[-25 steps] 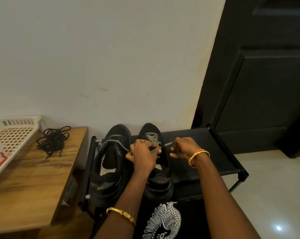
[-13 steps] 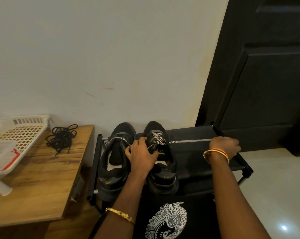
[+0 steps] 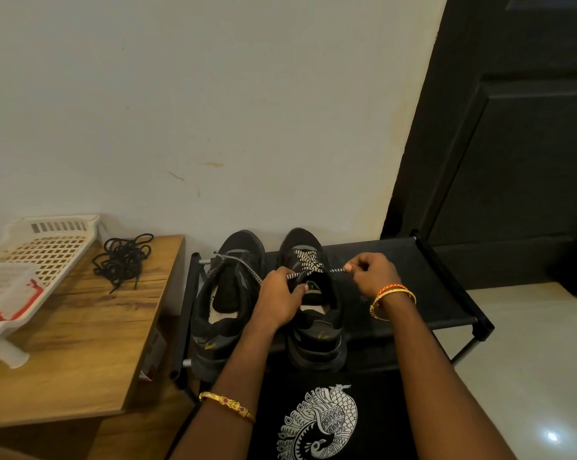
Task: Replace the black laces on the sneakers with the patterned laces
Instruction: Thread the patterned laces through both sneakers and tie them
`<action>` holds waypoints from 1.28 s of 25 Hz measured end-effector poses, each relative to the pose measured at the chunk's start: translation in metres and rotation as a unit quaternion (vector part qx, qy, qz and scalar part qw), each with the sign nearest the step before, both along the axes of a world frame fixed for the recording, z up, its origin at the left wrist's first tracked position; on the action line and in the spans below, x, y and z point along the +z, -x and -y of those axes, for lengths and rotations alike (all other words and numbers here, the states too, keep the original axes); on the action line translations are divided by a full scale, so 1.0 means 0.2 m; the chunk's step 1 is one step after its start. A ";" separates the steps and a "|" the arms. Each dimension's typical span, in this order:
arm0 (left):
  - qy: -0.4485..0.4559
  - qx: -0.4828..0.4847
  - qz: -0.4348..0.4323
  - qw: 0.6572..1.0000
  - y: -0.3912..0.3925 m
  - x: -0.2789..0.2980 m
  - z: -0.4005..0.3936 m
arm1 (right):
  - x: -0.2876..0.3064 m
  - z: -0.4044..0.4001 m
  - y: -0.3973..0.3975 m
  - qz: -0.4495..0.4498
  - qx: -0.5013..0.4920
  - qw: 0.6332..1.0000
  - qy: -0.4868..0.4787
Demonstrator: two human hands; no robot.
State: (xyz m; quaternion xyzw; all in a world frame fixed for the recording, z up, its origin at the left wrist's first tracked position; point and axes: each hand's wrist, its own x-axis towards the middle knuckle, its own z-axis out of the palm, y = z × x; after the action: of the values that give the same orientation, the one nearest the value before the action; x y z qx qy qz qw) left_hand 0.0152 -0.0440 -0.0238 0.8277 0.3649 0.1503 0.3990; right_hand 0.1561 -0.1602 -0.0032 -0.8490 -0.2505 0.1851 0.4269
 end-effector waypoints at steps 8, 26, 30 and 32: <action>0.032 0.040 0.067 0.996 -0.01 0.00 -0.04 | 0.01 -0.06 0.07 -0.055 0.087 0.993 -0.050; 0.191 0.076 0.119 0.971 0.00 0.28 -0.05 | 0.16 -0.09 0.08 -0.091 0.019 0.991 -0.098; 0.249 0.041 0.107 0.962 -0.02 0.67 -0.13 | 0.54 -0.10 0.05 -0.147 0.084 0.980 -0.107; 0.290 0.017 0.100 0.952 -0.04 0.83 -0.15 | 0.67 -0.10 0.04 -0.174 0.108 0.972 -0.112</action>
State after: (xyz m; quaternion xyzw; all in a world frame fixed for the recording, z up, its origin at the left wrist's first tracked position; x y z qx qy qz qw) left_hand 0.0225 -0.0147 0.1416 0.6505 0.3647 0.1268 0.6540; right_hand 0.1490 -0.1400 0.1312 -0.7183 -0.2820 0.3454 0.5341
